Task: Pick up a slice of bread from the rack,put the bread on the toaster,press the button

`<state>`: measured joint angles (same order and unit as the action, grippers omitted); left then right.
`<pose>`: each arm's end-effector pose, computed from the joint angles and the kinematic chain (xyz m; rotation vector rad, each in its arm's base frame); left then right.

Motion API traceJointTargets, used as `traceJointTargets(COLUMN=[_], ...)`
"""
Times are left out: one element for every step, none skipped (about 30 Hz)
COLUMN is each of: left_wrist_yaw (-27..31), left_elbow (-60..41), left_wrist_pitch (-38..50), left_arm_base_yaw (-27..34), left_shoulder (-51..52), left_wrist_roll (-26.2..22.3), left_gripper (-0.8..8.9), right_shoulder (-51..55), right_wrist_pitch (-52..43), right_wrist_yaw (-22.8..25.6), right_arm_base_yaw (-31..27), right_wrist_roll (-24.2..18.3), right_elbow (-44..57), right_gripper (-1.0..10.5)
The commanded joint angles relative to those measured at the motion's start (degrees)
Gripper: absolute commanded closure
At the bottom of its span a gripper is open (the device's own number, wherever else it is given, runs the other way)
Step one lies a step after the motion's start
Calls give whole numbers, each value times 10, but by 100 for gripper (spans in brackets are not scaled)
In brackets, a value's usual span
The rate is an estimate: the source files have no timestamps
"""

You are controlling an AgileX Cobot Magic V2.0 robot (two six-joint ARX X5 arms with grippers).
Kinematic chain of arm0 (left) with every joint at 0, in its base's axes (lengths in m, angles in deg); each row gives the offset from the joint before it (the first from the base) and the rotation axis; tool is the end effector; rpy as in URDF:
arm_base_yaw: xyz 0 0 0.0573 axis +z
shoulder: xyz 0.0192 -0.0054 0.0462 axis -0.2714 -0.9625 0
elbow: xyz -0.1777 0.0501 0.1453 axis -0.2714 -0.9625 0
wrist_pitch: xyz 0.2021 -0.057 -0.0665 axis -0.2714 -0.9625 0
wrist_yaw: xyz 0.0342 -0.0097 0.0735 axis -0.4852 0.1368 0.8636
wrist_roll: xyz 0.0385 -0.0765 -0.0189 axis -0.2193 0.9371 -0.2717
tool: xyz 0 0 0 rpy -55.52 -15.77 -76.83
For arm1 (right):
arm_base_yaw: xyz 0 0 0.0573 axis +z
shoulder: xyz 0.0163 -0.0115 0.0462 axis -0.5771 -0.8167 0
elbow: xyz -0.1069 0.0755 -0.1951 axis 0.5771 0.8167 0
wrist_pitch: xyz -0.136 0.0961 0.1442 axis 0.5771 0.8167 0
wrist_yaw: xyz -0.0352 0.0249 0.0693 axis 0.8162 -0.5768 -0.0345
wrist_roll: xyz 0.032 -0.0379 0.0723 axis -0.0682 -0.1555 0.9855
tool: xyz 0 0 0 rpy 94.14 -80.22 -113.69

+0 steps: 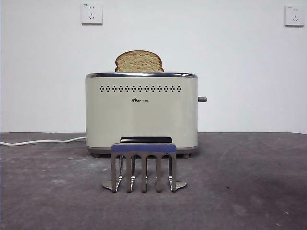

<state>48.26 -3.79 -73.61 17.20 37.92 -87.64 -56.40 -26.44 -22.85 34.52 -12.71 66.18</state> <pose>0.1364 -0.0085 0.1448 0.0884 0.1530 -0.1420 0.1357 0.0155 0.1473 0.0720 0.1469 0.2147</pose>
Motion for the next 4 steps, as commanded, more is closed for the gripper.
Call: traceJointTargets(left_wrist_yaw=[1,1,1,1], left_elbow=[-8,-8,-8,-8], left_wrist_pitch=[1,1,1,1], left_arm_base_yaw=[1,1,1,1], left_shoulder=[2,2,2,2], left_wrist_roll=[4,4,4,4], left_gripper=[816,816,816,816], right_shoulder=[2,2,2,2], right_wrist_pitch=[5,5,5,5], right_wrist_yaw=[2,2,2,2], right_arm_base_yaw=[0,0,0,0], right_wrist_roll=[6,6,6,6], right_elbow=[7,7,7,7], right_gripper=[946,946,946,946])
